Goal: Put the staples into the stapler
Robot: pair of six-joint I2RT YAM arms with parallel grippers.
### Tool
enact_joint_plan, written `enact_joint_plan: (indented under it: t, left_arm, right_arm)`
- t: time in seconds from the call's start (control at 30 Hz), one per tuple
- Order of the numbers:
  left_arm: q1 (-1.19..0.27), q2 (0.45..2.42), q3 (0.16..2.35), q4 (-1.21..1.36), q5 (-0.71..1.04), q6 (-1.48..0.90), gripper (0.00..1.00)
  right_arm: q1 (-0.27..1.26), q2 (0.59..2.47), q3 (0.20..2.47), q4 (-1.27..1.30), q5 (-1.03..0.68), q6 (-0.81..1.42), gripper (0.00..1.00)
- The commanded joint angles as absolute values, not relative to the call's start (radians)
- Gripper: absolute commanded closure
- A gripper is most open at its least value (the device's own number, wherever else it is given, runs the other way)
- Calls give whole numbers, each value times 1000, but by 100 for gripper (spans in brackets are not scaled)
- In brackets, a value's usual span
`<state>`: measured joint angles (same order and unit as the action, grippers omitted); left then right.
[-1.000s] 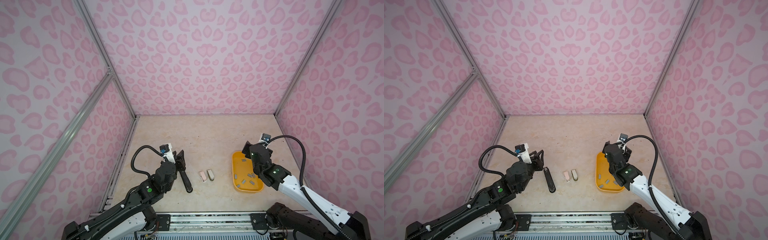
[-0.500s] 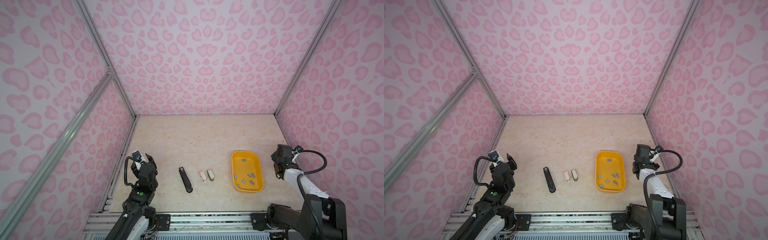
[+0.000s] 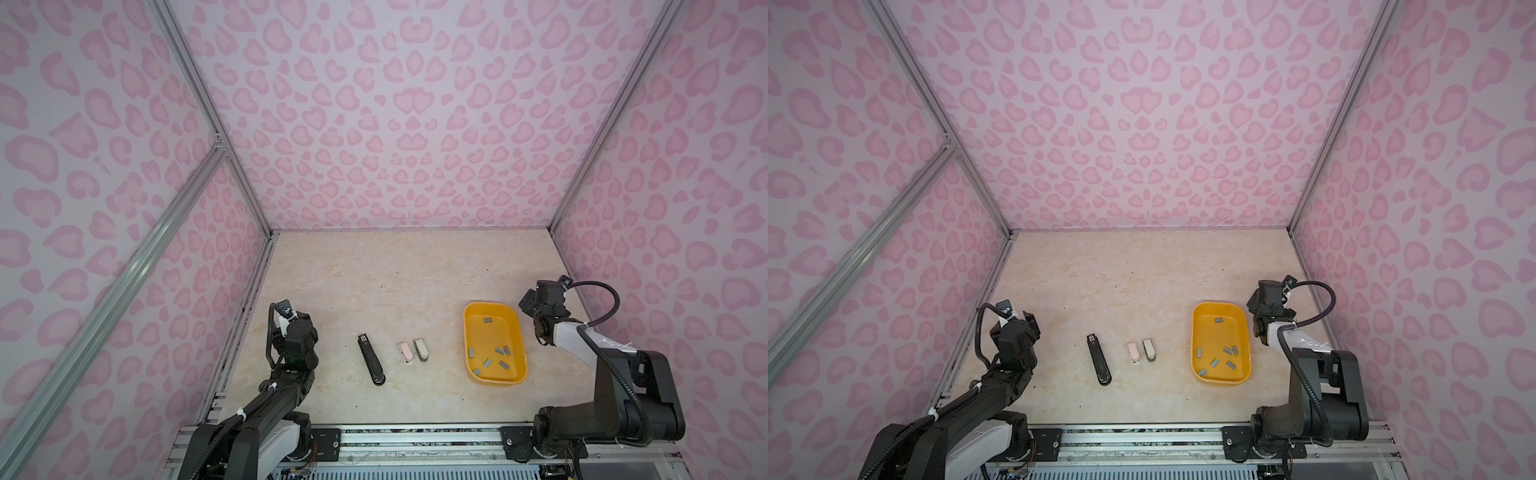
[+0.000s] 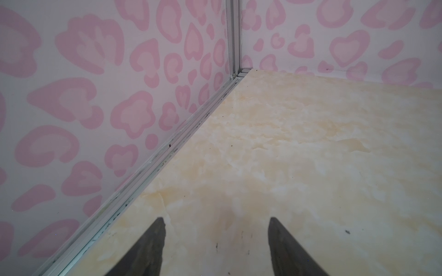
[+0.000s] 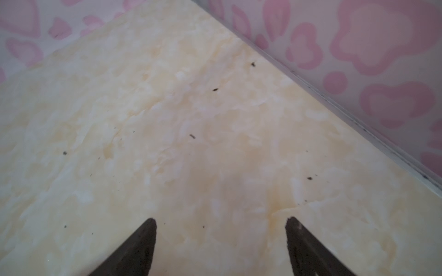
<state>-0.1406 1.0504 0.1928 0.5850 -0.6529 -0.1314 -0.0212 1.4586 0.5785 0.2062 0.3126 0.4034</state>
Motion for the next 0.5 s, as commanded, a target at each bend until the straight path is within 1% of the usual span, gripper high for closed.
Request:
enact_joint_plan:
  t: [0.0,0.03,0.07,0.13,0.27,0.3,0.33,0.37,0.4,0.47]
  left_arm:
    - [-123,1087,206,707,-606,-103,31]
    - [-113,1105,210,728,-590,-100,31]
    - [-105,1125,217,742,-574,-98,31]
    - [-99,1168,240,763,-549,-87,31]
    - [-98,1266,289,824,-492,-54,31]
    - [-97,1286,303,827,-479,-47,31]
    - [-95,1302,312,837,-472,-43,31]
    - [-94,1320,320,855,-470,-46,31]
    - [-86,1344,326,872,-441,-69,30]
    - [-33,1440,339,938,-341,-100,29]
  right_arm:
    - [45,1490,568,459,454,133,16]
    - [55,1501,539,549,450,105,15]
    - [47,1499,527,581,409,94,15]
    - [27,1496,541,543,346,92,15]
    - [25,1508,550,551,284,74,15]
    - [24,1516,541,589,242,77,14]
    - [19,1541,487,736,177,54,13]
    - [21,1536,456,786,164,43,13]
    - [14,1514,478,694,156,51,13]
    - [0,1523,443,786,123,59,13]
